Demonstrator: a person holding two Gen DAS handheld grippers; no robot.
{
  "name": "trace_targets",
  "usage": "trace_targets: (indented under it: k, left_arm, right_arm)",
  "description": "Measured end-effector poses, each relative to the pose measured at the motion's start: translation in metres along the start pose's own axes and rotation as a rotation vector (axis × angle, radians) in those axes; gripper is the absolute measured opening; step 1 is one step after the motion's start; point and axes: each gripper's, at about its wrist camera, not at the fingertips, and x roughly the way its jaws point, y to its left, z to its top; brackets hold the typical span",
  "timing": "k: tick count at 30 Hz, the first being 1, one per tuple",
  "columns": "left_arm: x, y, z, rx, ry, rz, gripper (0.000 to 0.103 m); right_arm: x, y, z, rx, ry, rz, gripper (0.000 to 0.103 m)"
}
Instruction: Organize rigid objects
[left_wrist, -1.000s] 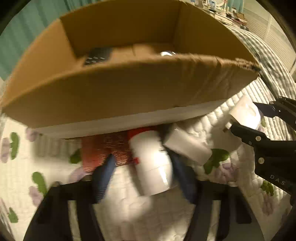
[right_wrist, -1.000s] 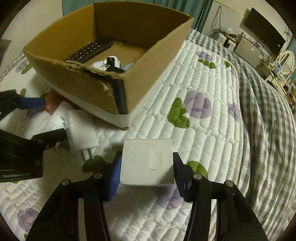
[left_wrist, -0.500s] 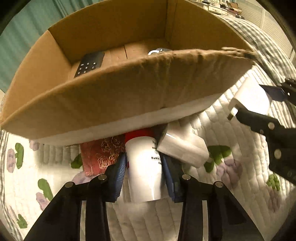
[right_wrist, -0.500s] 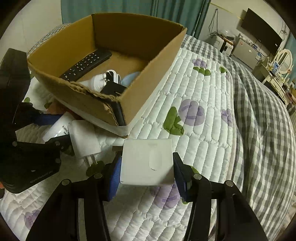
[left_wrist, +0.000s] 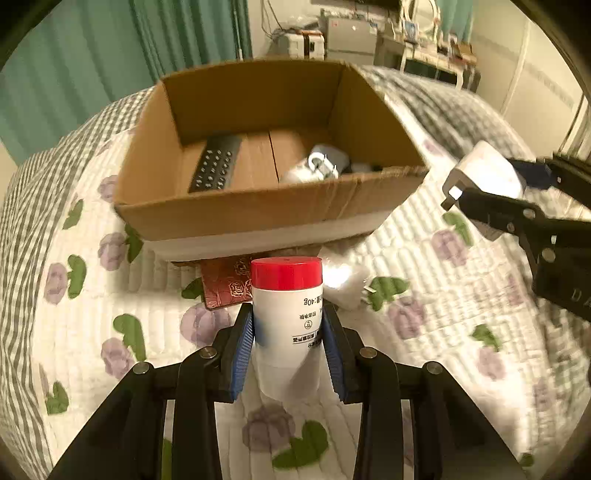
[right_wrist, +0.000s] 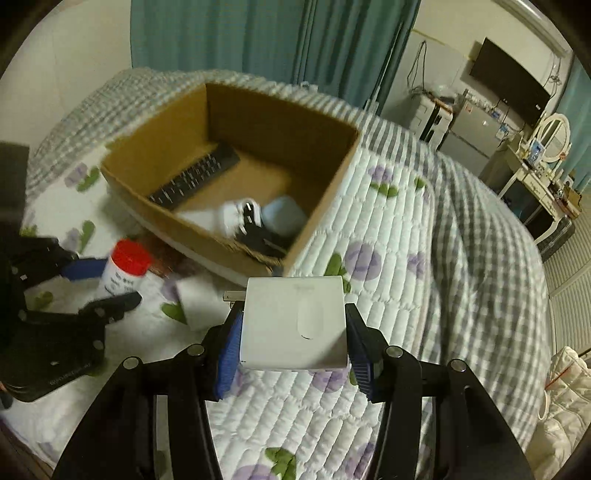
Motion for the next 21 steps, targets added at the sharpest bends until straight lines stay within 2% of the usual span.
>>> trace_targets:
  k: [2, 7, 13, 16, 21]
  left_arm:
    - [-0.009, 0.004, 0.022, -0.008, -0.029, -0.004, 0.036]
    - [-0.047, 0.014, 0.046, -0.025, -0.108, -0.018, 0.036]
    - [-0.079, 0.023, 0.076, -0.023, -0.189, 0.013, 0.036]
    - [-0.086, 0.030, 0.090, -0.023, -0.217, 0.019, 0.036]
    - [-0.082, 0.039, 0.119, -0.022, -0.247, 0.050, 0.036]
  right_arm:
    - [-0.018, 0.004, 0.004, 0.003, -0.024, -0.005, 0.051]
    - [-0.049, 0.011, 0.014, 0.028, -0.073, -0.009, 0.051]
    - [-0.075, 0.023, 0.027, -0.004, -0.130, -0.007, 0.051]
    - [-0.084, 0.025, 0.038, -0.011, -0.172, -0.020, 0.051]
    - [-0.086, 0.018, 0.072, 0.012, -0.237, 0.004, 0.051]
